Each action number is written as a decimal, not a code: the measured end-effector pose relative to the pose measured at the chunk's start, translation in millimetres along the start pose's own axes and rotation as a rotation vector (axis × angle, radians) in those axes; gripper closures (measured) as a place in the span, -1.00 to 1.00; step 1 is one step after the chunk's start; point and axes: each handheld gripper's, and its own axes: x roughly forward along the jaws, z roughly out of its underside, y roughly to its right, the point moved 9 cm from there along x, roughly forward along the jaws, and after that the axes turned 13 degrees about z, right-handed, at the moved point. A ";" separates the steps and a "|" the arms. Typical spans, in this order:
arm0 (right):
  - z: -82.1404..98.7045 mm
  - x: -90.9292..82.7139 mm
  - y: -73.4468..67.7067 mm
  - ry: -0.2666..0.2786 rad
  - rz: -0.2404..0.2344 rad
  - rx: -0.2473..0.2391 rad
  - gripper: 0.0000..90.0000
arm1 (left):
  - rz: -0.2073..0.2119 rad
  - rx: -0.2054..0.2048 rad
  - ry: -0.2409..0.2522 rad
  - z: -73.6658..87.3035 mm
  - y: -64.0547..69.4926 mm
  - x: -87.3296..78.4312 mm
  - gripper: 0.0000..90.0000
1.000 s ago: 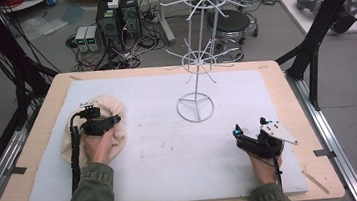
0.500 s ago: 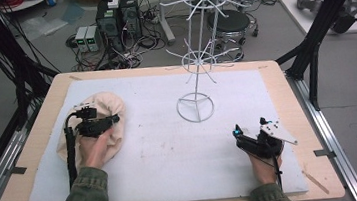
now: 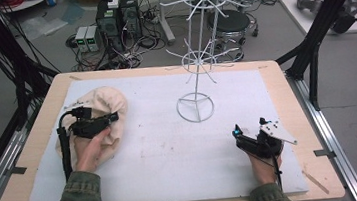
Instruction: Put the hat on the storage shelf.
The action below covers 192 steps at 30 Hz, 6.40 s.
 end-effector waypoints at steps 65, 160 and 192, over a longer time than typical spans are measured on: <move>-0.2 -0.7 -2.7 -0.003 -0.020 0.011 -0.79 | 0.573 0.394 0.196 -135.3 191.8 -23.1 0.82; 1.4 -0.7 -7.2 -0.015 -0.054 0.009 -0.79 | 0.624 0.263 0.095 -233.2 222.1 67.1 0.55; 1.4 -0.1 -7.7 -0.013 -0.052 0.005 -0.79 | 0.483 0.356 0.176 -227.1 205.7 39.0 -0.47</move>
